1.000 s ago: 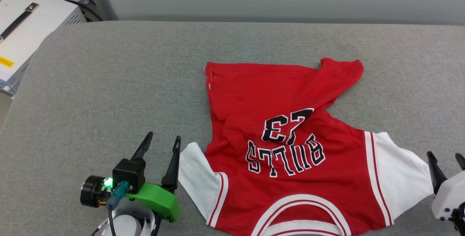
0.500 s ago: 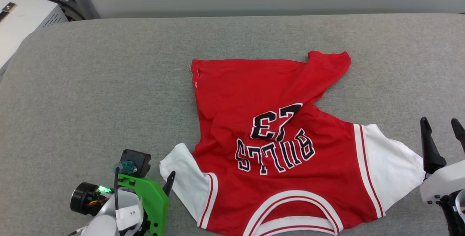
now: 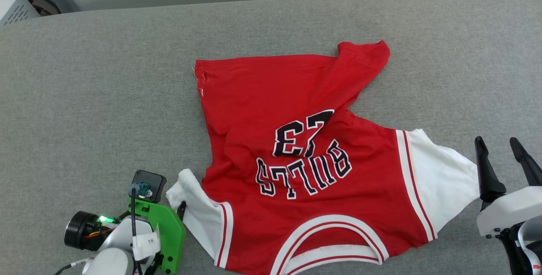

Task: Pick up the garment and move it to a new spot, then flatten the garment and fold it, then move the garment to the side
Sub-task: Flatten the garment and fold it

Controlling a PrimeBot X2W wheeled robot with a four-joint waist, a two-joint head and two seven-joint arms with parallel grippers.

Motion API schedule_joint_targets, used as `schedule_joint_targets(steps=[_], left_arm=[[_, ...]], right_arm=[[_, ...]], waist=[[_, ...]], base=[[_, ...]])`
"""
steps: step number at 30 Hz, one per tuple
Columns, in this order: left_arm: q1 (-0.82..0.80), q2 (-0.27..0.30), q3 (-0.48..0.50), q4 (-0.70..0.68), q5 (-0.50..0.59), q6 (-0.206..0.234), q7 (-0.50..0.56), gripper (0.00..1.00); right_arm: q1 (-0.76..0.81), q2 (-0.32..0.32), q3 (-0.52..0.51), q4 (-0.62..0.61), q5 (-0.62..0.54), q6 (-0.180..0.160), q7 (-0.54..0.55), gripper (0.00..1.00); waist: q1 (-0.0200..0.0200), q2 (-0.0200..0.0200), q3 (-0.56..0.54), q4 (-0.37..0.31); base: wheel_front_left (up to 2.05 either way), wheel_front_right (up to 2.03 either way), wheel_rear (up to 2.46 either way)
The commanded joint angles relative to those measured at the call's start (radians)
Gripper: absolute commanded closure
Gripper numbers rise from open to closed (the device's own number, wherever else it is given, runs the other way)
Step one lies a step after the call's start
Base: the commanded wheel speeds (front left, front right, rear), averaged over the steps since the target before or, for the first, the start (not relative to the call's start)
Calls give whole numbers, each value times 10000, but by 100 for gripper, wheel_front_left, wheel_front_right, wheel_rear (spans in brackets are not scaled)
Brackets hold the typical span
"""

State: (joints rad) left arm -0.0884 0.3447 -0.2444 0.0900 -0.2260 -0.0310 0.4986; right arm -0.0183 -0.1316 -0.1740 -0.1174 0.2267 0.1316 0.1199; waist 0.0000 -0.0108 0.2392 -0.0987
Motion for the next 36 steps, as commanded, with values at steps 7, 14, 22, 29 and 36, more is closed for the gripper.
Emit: schedule_joint_targets(steps=[7,14,22,29,36], left_arm=[[-32,-43,-147,776,-27,143,411,100],[24,-293,141,796,-574,151,-169,100],[635,-131,925,-772,-1377,129,-865,100],[1506,-37,1207,-2658,-2289,82,-101,100],[2055,51,1051,-4111,-2847,133,954,100]], right_arm=[[87,-36,-2,36,62,-9,36,0],[281,-202,40,62,17,-9,373,0],[1061,-688,-205,-155,-5,-9,2078,0],[1471,-1058,-688,-406,36,-9,4271,0],[1260,-1656,-760,-92,265,-9,5454,0]], waist=[[0,108,79,-52],[0,108,-329,262],[0,108,-912,812],[0,108,-997,1278],[0,108,-631,1623]], base=[[0,0,0],[0,0,0],[0,0,0],[0,0,0],[0,0,0]])
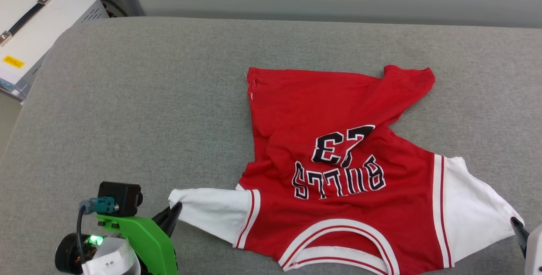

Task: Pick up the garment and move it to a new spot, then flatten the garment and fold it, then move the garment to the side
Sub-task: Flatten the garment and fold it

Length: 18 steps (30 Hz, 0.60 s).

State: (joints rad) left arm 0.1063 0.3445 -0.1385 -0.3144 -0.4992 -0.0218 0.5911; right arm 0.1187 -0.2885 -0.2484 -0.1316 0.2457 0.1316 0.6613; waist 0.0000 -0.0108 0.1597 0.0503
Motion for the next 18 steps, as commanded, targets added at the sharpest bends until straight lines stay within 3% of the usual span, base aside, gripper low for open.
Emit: schedule_joint_targets(steps=[1,15,16,17,18], left_arm=[[122,91,-64,-336,-163,75,246,100],[6,167,-283,-748,-448,37,716,100],[0,185,-276,-756,-455,39,734,100],[-3,207,-263,-766,-462,44,752,100],[3,221,-251,-775,-475,51,766,100]], right_arm=[[-296,-275,-68,367,148,-9,294,0],[-806,-568,415,2492,480,-9,264,0],[-834,-589,437,2633,530,-9,257,27],[-865,-631,500,2760,572,-9,214,67],[-893,-667,567,2815,609,-9,110,100]], waist=[[0,108,327,245],[0,108,760,534],[0,108,768,533],[0,108,769,532],[0,108,765,527]], base=[[0,0,0],[0,0,0],[0,0,0],[0,0,0],[0,0,0]])
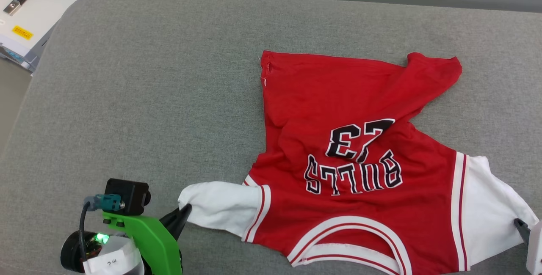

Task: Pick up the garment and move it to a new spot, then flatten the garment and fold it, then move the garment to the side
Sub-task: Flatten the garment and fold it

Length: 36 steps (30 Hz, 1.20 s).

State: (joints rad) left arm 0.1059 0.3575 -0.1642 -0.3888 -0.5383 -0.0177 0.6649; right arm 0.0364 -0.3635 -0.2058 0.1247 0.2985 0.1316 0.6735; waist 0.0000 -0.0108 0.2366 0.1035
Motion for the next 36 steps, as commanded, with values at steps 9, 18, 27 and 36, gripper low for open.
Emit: schedule_joint_targets(steps=[9,18,27,36], left_arm=[[7,80,261,-139,-376,28,-185,100],[-484,125,921,-374,-445,-38,-1063,100],[-2254,307,1898,-685,-465,-71,-2071,100],[-4665,733,2290,-243,122,-45,-2753,100]], right_arm=[[-342,-238,521,224,842,-9,-1016,100],[-688,-684,190,-1745,1587,-9,-849,100],[-2686,-893,-790,-3514,2535,-9,96,100],[-5524,-1087,-341,-3377,2426,-9,227,100]], waist=[[0,108,-658,-361],[0,108,-1389,-821],[0,108,-1879,-1164],[0,108,-2335,-1488]], base=[[0,0,0],[0,0,0],[0,0,0],[0,0,0]])
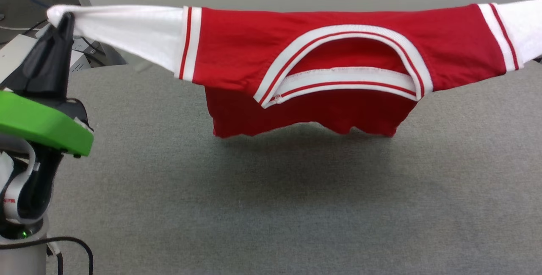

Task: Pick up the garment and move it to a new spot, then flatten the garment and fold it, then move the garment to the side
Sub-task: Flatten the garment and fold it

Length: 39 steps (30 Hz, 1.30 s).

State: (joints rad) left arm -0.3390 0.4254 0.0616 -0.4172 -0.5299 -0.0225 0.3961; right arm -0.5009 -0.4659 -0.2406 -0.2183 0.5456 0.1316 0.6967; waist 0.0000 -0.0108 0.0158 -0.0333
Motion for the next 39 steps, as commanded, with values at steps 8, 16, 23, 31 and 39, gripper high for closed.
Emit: schedule_joint_targets(steps=[8,16,23,31,39], left_arm=[[-2285,308,71,973,136,-14,-239,100],[-4393,694,-154,2211,-103,-377,1,100],[-6791,1119,-441,3469,-54,-620,132,100],[-10944,1193,-1315,6363,635,-877,-726,100],[-13742,845,-1563,9455,1214,-914,-2844,100]], right_arm=[[-2235,-212,644,1186,-551,-9,-347,100],[-3819,-617,1406,2391,-798,-9,-854,100],[-5660,-974,1696,3558,-861,-9,-1320,100],[-8820,-727,2123,5348,-1736,-9,-2147,100],[-11191,250,1750,7477,-3633,-9,-4149,100]], waist=[[0,108,-40,-288],[0,108,1184,-348],[0,108,3208,-283],[0,108,5663,-274],[0,108,6695,-273]], base=[[0,0,0],[0,0,0],[0,0,0],[0,0,0],[0,0,0]])
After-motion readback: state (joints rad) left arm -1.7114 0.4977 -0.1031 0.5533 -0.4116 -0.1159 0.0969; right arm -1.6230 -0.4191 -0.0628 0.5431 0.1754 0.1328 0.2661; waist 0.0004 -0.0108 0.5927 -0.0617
